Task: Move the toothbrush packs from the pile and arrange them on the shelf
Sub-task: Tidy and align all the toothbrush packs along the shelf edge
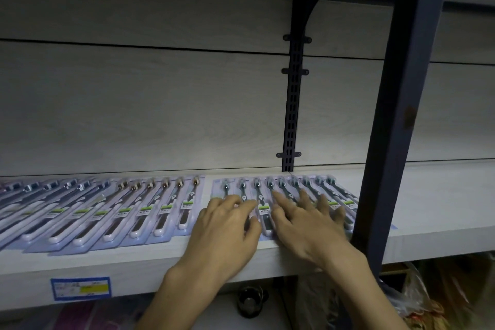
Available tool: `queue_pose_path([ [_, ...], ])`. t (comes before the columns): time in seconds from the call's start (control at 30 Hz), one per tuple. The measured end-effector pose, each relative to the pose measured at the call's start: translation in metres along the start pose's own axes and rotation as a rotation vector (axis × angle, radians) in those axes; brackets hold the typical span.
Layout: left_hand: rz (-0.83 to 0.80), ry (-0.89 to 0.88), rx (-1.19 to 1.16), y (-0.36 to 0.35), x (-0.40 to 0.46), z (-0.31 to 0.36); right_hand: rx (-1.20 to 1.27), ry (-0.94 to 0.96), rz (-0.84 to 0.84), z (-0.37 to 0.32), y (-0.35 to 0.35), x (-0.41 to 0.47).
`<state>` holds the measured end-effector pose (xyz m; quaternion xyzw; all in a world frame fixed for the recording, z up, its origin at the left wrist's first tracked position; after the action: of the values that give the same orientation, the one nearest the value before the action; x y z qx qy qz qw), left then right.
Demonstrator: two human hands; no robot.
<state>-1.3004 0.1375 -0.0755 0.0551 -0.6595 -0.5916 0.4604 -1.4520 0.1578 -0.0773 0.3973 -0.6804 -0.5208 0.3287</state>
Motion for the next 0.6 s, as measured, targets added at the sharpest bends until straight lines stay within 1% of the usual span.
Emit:
queue_pose_path([
  [0.1,-0.035,0.0,0.011,-0.0033,-0.0008,0.0018,-0.011,0.043,0.004,-0.0014,-0.0017,-0.0047],
  [0.3,-0.078,0.012,0.066,-0.0034,-0.0057,0.0071,-0.035,0.031,0.028,-0.002,-0.0024,-0.0102],
  [0.47,-0.075,0.002,-0.004,-0.0024,-0.003,0.004,-0.05,0.072,0.003,-0.005,-0.0049,-0.0069],
  [0.6,-0.053,-0.011,-0.015,-0.0027,-0.0046,0.005,-0.079,0.101,0.014,-0.0047,-0.0062,-0.0094],
])
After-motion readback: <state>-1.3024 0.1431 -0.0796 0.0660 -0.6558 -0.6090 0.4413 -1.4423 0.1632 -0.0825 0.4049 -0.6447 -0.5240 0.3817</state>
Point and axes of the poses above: each hand's wrist, its own x-axis towards the middle knuckle, its own y-axis out of the back of the hand, z = x × y, the point moved 3 cm from there along x, towards the middle knuckle, and after that the axes turned 14 degrees about -y, right-handed, at the moved point
